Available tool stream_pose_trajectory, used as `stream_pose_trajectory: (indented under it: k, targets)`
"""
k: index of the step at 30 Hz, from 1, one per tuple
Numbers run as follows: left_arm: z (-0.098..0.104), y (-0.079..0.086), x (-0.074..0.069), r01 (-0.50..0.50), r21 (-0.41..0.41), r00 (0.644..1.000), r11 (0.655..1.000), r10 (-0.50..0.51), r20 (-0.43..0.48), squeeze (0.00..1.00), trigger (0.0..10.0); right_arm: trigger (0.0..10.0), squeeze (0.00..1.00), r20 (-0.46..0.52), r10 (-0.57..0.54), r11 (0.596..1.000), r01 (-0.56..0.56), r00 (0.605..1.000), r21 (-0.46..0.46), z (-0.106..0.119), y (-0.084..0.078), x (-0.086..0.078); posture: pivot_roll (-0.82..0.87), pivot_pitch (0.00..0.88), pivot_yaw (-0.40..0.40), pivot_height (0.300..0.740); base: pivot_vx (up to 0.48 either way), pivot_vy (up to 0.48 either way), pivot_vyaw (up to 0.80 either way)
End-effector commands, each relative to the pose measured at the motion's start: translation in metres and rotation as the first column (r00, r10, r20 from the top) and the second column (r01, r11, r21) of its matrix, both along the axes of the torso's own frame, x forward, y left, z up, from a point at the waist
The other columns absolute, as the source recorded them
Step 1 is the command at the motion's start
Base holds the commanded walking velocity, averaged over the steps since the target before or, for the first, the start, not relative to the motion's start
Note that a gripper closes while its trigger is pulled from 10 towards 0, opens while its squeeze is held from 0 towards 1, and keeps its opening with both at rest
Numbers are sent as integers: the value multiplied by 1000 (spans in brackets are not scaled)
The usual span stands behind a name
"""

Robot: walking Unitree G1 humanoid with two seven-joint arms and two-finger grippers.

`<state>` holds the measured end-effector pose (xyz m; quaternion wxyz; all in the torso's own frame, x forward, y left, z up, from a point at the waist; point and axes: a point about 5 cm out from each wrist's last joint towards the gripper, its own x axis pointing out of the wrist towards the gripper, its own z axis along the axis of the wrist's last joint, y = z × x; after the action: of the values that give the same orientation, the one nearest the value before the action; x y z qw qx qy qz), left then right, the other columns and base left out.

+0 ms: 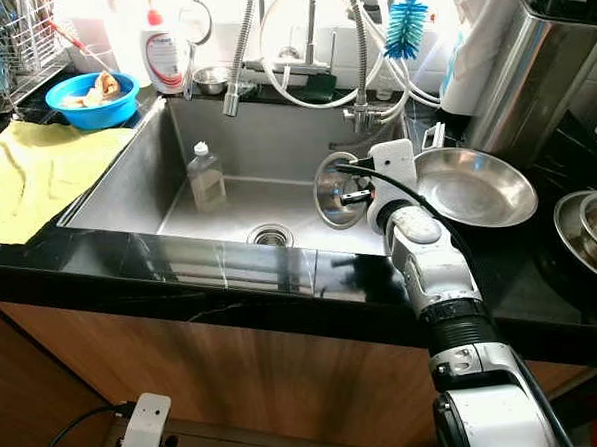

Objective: Kitchen organization

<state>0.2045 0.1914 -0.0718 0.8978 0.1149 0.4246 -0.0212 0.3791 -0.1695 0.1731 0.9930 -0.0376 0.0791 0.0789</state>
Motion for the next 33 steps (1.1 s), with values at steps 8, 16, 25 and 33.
stream_pose_trajectory:
  k: [8,16,25,33]
  targets:
    - [-2,-2,-2,4,-7,1000,1000,-4,-8,0,10000,10000,1000,-5,5,1000,-5,1000,-4,-5,1,-1,-108,0,-62,740,0,0,0]
    - [-2,-2,-3,5,-5,1000,1000,-5,-9,0,10000,10000,1000,3,-1,1000,1,1000,-1,-3,0,0,-109,0,-61,740,0,0,0]
    - [-1,-2,-2,4,-6,1000,1000,-4,-8,0,10000,10000,0,40,-38,999,37,999,11,3,-1,1,-110,0,-61,740,0,0,0]
    - [-1,-1,-2,6,-3,1000,1000,-6,-9,0,10000,10000,0,168,-147,988,136,975,75,22,-6,-7,-114,0,-58,740,0,0,0]
